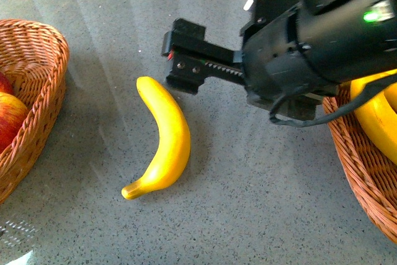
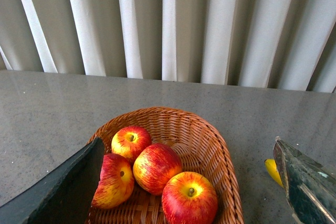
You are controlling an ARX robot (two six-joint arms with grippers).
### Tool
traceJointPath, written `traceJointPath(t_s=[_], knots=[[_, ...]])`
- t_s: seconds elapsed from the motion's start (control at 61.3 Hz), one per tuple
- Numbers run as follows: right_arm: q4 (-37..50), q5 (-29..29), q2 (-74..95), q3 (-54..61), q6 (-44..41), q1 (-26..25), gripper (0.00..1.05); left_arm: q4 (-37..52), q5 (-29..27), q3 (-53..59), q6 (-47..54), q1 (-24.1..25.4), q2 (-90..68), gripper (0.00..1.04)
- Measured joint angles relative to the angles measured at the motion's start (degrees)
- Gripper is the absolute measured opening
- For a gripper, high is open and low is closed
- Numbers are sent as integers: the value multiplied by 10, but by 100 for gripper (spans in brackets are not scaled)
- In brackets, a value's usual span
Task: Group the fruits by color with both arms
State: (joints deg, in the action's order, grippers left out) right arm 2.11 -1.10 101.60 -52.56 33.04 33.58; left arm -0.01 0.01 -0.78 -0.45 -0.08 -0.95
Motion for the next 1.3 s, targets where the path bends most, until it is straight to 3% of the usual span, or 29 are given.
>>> traceJointPath(t_s=[0.424,0.962,1.305], knots=[[-50,64,125,-106,-81,61,96,0,0,0,0,0,0,96],[-67,90,200,-147,-121,88,95,0,0,0,0,0,0,96],[-58,90,200,-138,-111,87,43,0,0,0,0,0,0,96]])
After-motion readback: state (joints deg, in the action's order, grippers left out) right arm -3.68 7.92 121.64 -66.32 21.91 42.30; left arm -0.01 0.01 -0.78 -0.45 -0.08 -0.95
